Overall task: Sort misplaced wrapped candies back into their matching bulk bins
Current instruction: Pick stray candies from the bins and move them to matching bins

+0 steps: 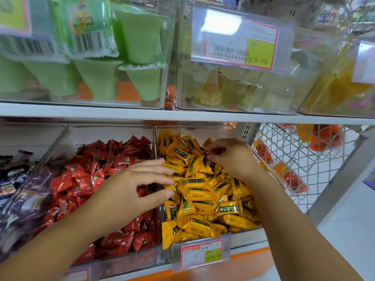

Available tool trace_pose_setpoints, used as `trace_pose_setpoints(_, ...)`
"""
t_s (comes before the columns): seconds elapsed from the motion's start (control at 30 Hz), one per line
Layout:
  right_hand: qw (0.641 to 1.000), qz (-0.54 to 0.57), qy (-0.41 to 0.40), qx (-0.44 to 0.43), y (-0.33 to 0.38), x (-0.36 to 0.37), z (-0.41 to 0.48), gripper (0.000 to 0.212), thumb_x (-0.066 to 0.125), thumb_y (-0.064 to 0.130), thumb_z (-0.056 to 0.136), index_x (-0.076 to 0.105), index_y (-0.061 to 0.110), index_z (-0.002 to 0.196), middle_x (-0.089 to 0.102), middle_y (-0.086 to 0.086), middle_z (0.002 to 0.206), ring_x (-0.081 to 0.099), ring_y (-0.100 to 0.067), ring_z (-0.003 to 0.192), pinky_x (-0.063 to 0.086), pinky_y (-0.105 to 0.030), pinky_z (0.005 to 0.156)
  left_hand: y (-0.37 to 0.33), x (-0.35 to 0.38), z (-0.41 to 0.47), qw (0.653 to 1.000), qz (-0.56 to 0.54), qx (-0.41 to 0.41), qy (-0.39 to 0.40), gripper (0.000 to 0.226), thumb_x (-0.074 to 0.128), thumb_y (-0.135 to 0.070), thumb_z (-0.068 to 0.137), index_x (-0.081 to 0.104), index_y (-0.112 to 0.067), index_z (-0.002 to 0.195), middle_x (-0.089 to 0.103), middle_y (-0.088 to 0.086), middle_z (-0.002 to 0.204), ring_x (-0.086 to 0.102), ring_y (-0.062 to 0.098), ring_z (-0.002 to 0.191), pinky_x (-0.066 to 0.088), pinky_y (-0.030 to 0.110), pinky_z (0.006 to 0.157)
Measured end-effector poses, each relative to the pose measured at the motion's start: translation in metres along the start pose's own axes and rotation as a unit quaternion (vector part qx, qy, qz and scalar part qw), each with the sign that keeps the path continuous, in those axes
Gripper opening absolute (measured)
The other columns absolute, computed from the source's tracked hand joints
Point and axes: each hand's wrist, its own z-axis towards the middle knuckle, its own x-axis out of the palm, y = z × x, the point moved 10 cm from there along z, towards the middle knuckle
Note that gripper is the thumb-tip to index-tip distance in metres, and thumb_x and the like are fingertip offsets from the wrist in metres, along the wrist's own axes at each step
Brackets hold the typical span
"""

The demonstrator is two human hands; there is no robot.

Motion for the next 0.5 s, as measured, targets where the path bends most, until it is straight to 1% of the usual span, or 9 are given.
trace_pose_setpoints(0.07,0.999,0.029,-0.030,0.005,0.001,-0.008,-0.002,0.019,0.072,0.014,0.082,0.074,0.022,0.099,0.065,0.012,0.090,0.058,-0.001,0.081,0.037,0.002,0.064,0.000,0.000,0.000,1.000,-0.005,-0.002,0.000,0.041,0.049,-0.073,0.069,0.069,-0.052,0.098,0.049,-0.047,0.120,0.030,-0.023,0.127,0.023,0.006,0.100)
trace_pose_setpoints(0.1,0.997,0.062,-0.046,0.014,0.002,-0.013,-0.003,0.020,0.073,0.013,0.082,0.074,0.023,0.099,0.065,0.015,0.090,0.060,0.001,0.081,0.038,0.002,0.065,0.001,0.000,0.000,1.000,-0.006,-0.003,0.001,0.041,0.049,-0.073,0.069,0.069,-0.052,0.098,0.049,-0.047,0.120,0.030,-0.023,0.127,0.022,0.007,0.101)
trace_pose_setpoints(0.17,0.988,0.132,-0.071,0.024,0.004,-0.025,-0.006,0.021,0.073,0.011,0.082,0.073,0.025,0.098,0.064,0.021,0.087,0.062,0.011,0.082,0.039,0.002,0.067,0.001,0.000,0.001,1.000,-0.007,-0.004,0.003,0.040,0.049,-0.072,0.070,0.069,-0.052,0.098,0.049,-0.048,0.121,0.030,-0.023,0.127,0.023,0.009,0.102)
trace_pose_setpoints(0.23,0.983,0.166,-0.073,0.027,0.012,-0.031,-0.006,0.023,0.074,0.011,0.081,0.072,0.025,0.099,0.064,0.024,0.086,0.059,0.019,0.077,0.039,0.003,0.065,0.000,0.000,0.000,1.000,-0.007,-0.003,0.007,0.040,0.049,-0.073,0.070,0.068,-0.052,0.099,0.048,-0.047,0.122,0.029,-0.022,0.127,0.024,0.010,0.102)
trace_pose_setpoints(0.33,0.973,0.223,-0.053,0.017,0.034,-0.027,-0.005,0.024,0.074,0.008,0.081,0.072,0.019,0.102,0.065,0.021,0.084,0.058,0.020,0.068,0.040,0.001,0.062,-0.001,0.000,0.000,1.000,-0.003,0.001,0.014,0.041,0.049,-0.073,0.072,0.068,-0.052,0.101,0.048,-0.045,0.124,0.028,-0.022,0.129,0.021,0.009,0.104)
trace_pose_setpoints(0.4,0.967,0.245,-0.067,-0.001,0.052,-0.022,-0.004,0.021,0.074,0.008,0.080,0.072,0.017,0.100,0.066,0.019,0.081,0.059,0.018,0.067,0.041,0.000,0.064,-0.001,0.000,-0.002,1.000,-0.003,0.000,0.023,0.037,0.054,-0.072,0.077,0.067,-0.051,0.105,0.049,-0.043,0.126,0.025,-0.023,0.129,0.018,0.008,0.104)
trace_pose_setpoints(0.43,0.967,0.242,-0.076,-0.007,0.063,-0.019,-0.004,0.018,0.075,0.011,0.081,0.072,0.020,0.096,0.066,0.020,0.080,0.059,0.018,0.067,0.042,0.000,0.065,-0.001,0.000,-0.003,1.000,-0.003,-0.003,0.030,0.036,0.056,-0.069,0.078,0.067,-0.050,0.106,0.049,-0.042,0.127,0.023,-0.024,0.130,0.016,0.007,0.104)
trace_pose_setpoints(0.5,0.962,0.268,-0.047,-0.019,0.085,-0.006,-0.001,0.016,0.074,0.015,0.082,0.070,0.026,0.093,0.068,0.021,0.083,0.061,0.016,0.074,0.043,-0.002,0.072,-0.002,0.001,-0.005,0.999,-0.005,-0.005,0.040,0.039,0.056,-0.064,0.075,0.066,-0.049,0.109,0.048,-0.041,0.128,0.020,-0.025,0.130,0.013,0.004,0.103)
